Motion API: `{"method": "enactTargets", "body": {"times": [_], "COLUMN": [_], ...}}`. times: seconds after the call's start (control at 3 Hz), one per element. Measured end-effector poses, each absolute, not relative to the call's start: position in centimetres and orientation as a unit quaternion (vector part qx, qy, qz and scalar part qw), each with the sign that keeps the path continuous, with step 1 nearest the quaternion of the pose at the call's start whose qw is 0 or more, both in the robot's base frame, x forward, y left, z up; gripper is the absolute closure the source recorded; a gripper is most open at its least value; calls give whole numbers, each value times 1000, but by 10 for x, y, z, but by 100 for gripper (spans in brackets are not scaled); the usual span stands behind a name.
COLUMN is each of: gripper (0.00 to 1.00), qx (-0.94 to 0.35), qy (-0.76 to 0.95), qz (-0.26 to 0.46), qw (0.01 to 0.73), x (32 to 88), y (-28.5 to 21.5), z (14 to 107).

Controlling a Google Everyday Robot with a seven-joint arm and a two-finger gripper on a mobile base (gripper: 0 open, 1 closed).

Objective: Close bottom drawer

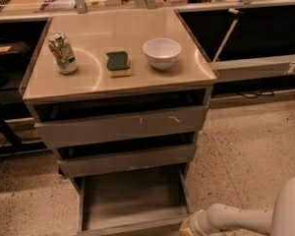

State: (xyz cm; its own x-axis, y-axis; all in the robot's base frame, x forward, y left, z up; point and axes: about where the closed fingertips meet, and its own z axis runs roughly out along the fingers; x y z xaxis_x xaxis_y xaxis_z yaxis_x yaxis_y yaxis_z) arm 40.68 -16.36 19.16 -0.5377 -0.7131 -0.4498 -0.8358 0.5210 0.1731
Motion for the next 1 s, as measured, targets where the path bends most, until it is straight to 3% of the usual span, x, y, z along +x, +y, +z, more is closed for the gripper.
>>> {"method": "enactTargets", "body": {"times": [0.33, 0.67, 1.0], "gripper": [11, 0, 0], "qx": [-452, -452, -452], "qy": [857, 857, 857], "qz": [187, 187, 187], "qw": [164, 164, 164], "x": [407, 407, 407], "y": [-164, -164, -164], "z": [192, 192, 192]}}
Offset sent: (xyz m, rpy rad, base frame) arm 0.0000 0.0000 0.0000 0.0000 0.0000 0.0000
